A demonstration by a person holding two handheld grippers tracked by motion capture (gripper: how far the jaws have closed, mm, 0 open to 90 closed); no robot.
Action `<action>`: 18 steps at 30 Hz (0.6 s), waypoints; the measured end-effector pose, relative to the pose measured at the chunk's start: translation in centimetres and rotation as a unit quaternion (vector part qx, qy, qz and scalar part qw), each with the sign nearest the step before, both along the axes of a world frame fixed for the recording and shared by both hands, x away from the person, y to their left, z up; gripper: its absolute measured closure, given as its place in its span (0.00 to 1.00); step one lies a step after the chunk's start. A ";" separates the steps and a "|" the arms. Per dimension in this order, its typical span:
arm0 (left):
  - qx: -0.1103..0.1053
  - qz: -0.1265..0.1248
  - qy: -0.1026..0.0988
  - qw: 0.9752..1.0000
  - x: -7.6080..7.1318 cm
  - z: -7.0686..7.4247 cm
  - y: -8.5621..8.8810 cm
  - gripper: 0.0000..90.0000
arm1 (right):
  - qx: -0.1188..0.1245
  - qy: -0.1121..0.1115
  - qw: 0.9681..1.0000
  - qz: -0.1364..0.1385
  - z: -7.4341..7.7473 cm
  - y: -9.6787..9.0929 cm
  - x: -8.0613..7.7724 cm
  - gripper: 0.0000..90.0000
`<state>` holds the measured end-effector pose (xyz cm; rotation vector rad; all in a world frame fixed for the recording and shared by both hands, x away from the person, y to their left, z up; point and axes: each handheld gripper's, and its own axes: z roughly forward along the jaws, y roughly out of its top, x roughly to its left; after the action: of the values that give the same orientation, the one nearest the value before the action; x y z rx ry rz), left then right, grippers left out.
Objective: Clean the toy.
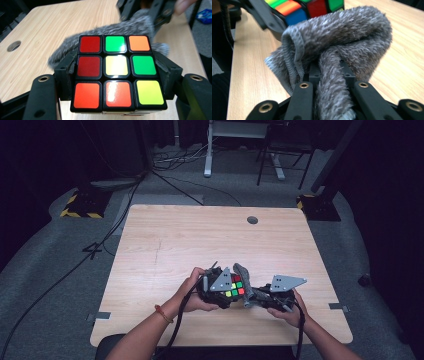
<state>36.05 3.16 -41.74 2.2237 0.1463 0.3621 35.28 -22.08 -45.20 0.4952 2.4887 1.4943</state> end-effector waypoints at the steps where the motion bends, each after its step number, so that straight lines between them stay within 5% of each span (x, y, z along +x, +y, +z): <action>1: 0.004 0.002 0.004 1.000 0.2 -0.3 0.0 0.37 | 0.002 -0.003 1.000 0.000 0.1 0.0 -0.1 0.86; 9: 0.028 -0.011 0.004 1.000 -0.4 -1.2 -1.4 0.37 | 0.029 -0.039 0.999 -0.021 1.9 -0.3 -0.1 0.86; 14: -0.005 -0.012 0.006 1.000 -0.7 -0.1 -1.1 0.37 | -0.030 -0.020 0.999 -0.032 0.3 -0.2 0.9 0.86; 18: -0.020 0.001 0.004 1.000 -0.2 0.3 -0.2 0.37 | -0.034 -0.016 0.999 -0.013 -0.1 -0.2 0.5 0.86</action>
<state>35.86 2.94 -41.41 2.1863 0.1575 0.3484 35.81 -22.30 -45.25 0.4876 2.4900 1.3909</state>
